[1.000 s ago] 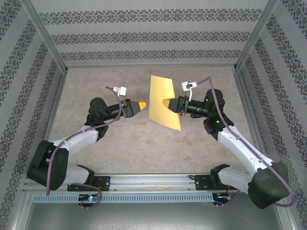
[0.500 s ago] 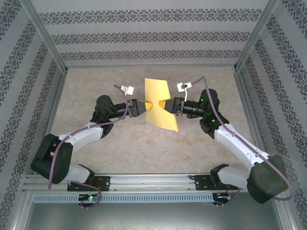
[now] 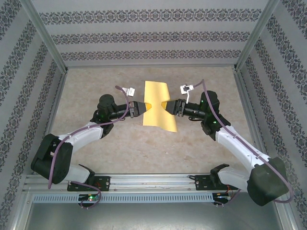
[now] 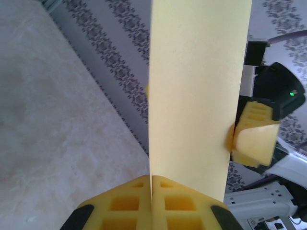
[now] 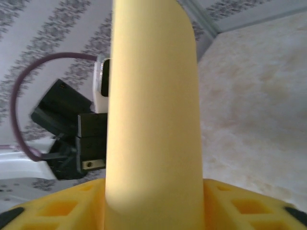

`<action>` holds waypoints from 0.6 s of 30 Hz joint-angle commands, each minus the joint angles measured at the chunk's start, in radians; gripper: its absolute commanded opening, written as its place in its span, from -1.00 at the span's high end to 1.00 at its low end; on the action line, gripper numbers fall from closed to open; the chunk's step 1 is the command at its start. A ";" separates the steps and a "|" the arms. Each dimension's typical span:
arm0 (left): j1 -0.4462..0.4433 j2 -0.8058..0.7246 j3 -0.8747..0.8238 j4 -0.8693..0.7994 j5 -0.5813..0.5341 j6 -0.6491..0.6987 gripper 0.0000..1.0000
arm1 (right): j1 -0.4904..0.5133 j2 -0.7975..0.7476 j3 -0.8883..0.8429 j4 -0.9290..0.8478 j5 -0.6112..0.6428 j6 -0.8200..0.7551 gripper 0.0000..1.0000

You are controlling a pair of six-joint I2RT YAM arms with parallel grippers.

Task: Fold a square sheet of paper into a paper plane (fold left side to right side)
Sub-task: Place a square sheet of paper at the center of the table.

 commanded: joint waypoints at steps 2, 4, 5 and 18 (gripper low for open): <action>-0.009 0.013 0.019 -0.185 -0.037 0.061 1.00 | -0.012 -0.036 -0.019 -0.180 0.146 -0.113 -0.20; -0.009 0.019 0.020 -0.266 -0.056 0.088 1.00 | -0.016 -0.034 -0.028 -0.218 0.184 -0.124 -0.26; -0.009 0.026 0.020 -0.308 -0.065 0.101 1.00 | -0.018 -0.030 -0.033 -0.241 0.209 -0.123 -0.30; -0.004 0.182 0.026 -0.692 -0.265 0.231 1.00 | -0.018 0.107 -0.087 -0.318 0.305 -0.108 -0.12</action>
